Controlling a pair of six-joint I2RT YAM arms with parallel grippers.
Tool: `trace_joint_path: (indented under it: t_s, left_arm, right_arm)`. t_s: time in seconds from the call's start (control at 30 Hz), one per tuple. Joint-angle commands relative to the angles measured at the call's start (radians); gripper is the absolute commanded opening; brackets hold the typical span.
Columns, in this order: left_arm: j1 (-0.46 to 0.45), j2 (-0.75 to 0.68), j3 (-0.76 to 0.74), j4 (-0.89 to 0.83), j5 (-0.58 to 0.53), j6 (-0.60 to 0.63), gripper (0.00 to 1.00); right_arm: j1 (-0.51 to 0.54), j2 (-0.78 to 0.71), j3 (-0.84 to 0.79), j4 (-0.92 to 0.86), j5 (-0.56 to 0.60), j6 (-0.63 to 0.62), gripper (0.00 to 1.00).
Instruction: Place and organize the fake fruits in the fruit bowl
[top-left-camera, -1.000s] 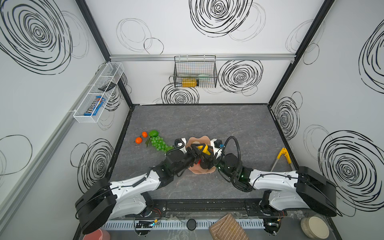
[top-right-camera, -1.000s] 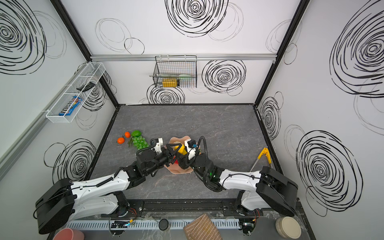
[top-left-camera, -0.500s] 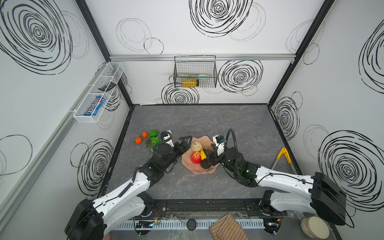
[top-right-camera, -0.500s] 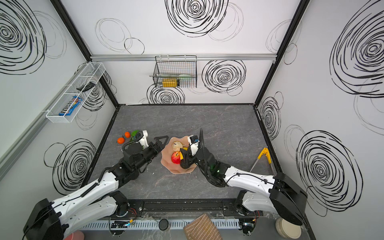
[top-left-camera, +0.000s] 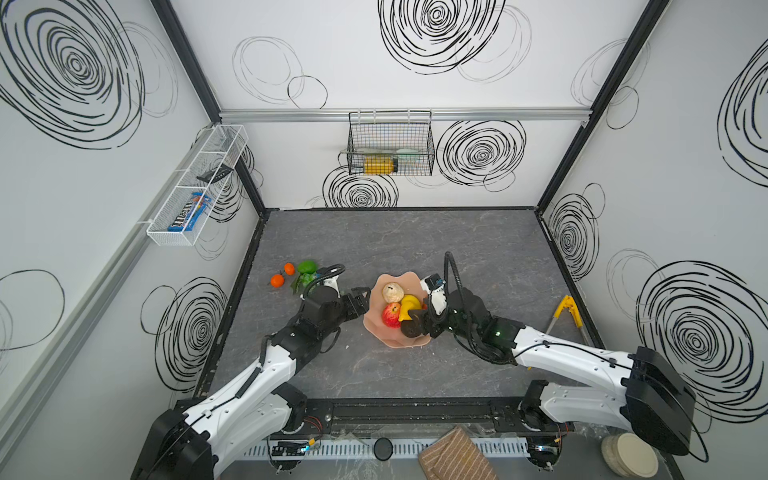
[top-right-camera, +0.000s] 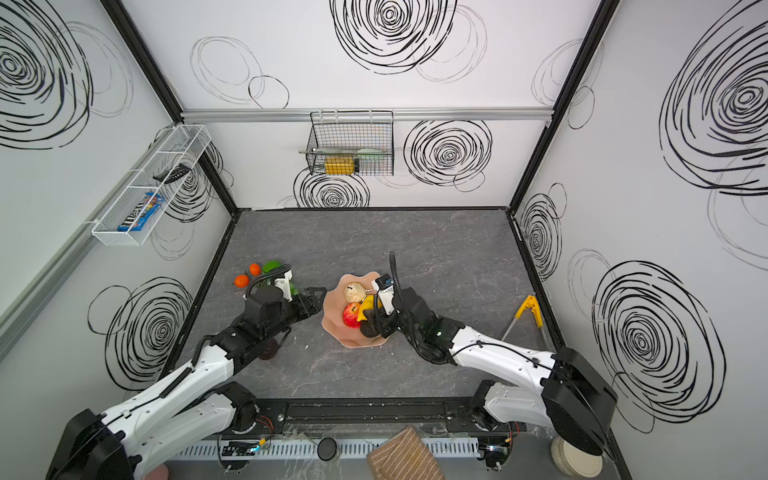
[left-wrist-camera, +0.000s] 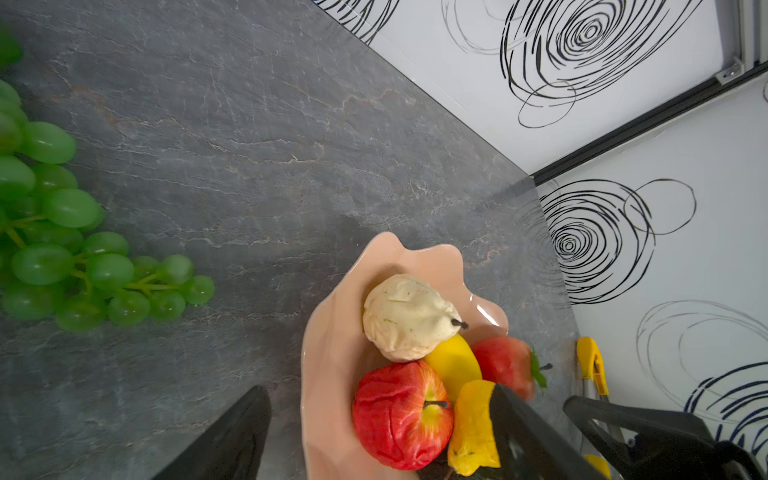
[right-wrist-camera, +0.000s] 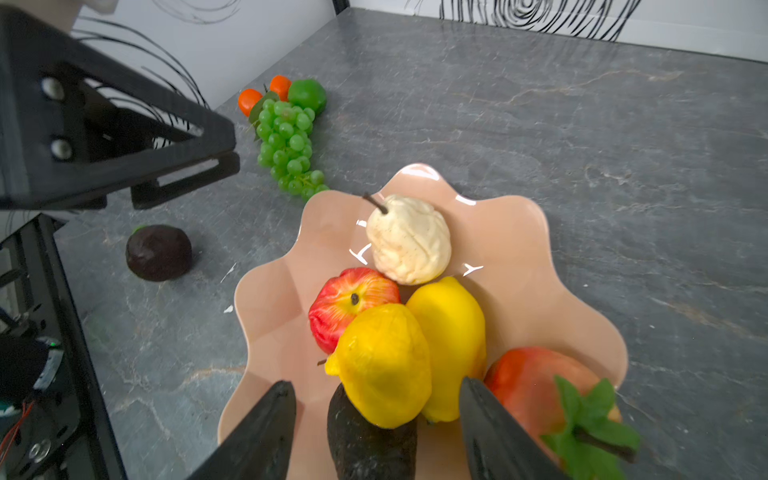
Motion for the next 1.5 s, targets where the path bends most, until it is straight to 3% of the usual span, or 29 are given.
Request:
trace_joint_path:
  t_s: [0.0, 0.3, 0.53, 0.9, 1.47]
  left_arm:
    - [0.000, -0.041, 0.003, -0.008, -0.014, 0.075, 0.86]
    - [0.004, -0.055, -0.020, 0.005, -0.003, 0.085, 0.87]
    - [0.012, -0.061, -0.028, 0.005, -0.002, 0.086, 0.88]
    - [0.027, -0.054, -0.036, 0.014, 0.013, 0.083, 0.88]
    - [0.029, -0.047, -0.040, 0.038, 0.028, 0.078, 0.88]
  right_arm:
    - [0.018, 0.022, 0.049, -0.059, 0.018, -0.047, 0.69]
    - [0.015, 0.143, 0.145, -0.110, -0.015, 0.012, 0.72]
    - [0.014, 0.256, 0.236, -0.206, 0.012, 0.077, 0.66]
    - [0.001, 0.289, 0.235, -0.200, 0.026, 0.093, 0.61]
    - [-0.043, 0.248, 0.228, -0.185, -0.055, 0.125, 0.39]
